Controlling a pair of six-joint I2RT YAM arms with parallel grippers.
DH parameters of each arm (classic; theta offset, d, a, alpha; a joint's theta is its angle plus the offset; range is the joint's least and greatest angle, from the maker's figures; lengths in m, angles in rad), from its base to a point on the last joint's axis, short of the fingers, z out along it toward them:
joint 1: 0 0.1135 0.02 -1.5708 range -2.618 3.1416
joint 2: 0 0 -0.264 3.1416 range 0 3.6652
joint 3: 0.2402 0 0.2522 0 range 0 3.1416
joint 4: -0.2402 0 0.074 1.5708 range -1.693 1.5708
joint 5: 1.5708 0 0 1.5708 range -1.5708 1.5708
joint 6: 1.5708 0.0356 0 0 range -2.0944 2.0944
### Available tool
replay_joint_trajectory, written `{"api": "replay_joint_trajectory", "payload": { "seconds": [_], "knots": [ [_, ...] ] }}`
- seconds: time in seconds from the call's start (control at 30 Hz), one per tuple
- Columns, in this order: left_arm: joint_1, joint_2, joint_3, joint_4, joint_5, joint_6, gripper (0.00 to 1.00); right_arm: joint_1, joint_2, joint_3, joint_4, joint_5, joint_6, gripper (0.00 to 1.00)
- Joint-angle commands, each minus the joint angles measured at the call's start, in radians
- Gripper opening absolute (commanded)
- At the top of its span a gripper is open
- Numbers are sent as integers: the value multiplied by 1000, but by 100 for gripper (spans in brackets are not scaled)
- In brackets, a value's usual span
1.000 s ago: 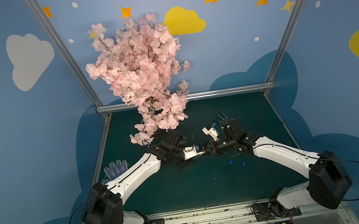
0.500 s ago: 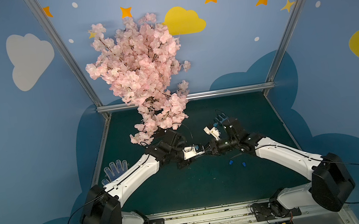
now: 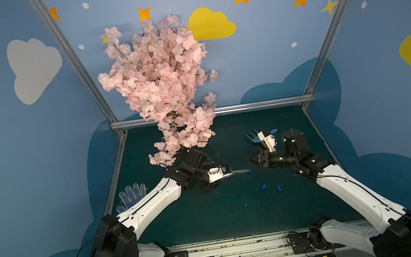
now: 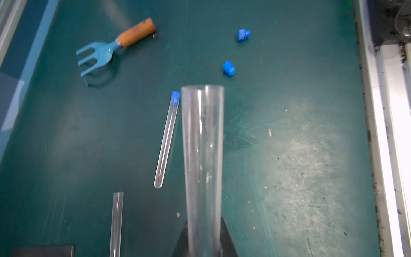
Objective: Insert stoppers into test tubes
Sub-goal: Pick up the test tube at the center of the board.
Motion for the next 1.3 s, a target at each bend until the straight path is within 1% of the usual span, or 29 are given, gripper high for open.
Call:
{"api": "replay_joint_trajectory", "payload": {
  "seconds": [0.0,0.13,0.2,0.23,0.3,0.4,0.47,0.57,0.7,0.8,0.93,1.03,1.27],
  "knots": [
    [8,8,-29,-20,-62,-44,2,-36,-7,53,-112,167,-232,40],
    [13,-1,-67,8,-78,-83,3,-58,43,131,-177,296,-520,39],
    [17,-5,-82,7,-82,-74,3,-73,78,172,-232,320,-696,39],
    [20,-7,-88,6,-83,-68,2,-78,90,183,-255,324,-772,40],
    [27,-12,-99,17,-81,-65,2,-87,113,190,-325,264,-1007,40],
    [38,-25,-111,42,-63,-75,3,-90,134,138,-372,208,-1313,42],
    [41,-34,-118,43,-65,-73,3,-89,152,96,-401,208,-1489,42],
    [41,-53,-133,46,-84,-62,3,-93,197,80,-457,282,-1637,42],
    [42,-80,-149,59,-91,-59,3,-92,271,98,-533,374,-1765,43],
    [44,-87,-149,62,-93,-59,3,-88,334,115,-568,393,-1804,45],
    [45,-89,-155,80,-84,-74,3,-60,394,103,-540,374,-1807,46],
    [46,-85,-157,87,-71,-80,3,-53,450,96,-543,401,-1816,46],
    [55,-65,-147,85,-64,-89,3,-41,520,104,-534,396,-1820,47]
  ]
}}
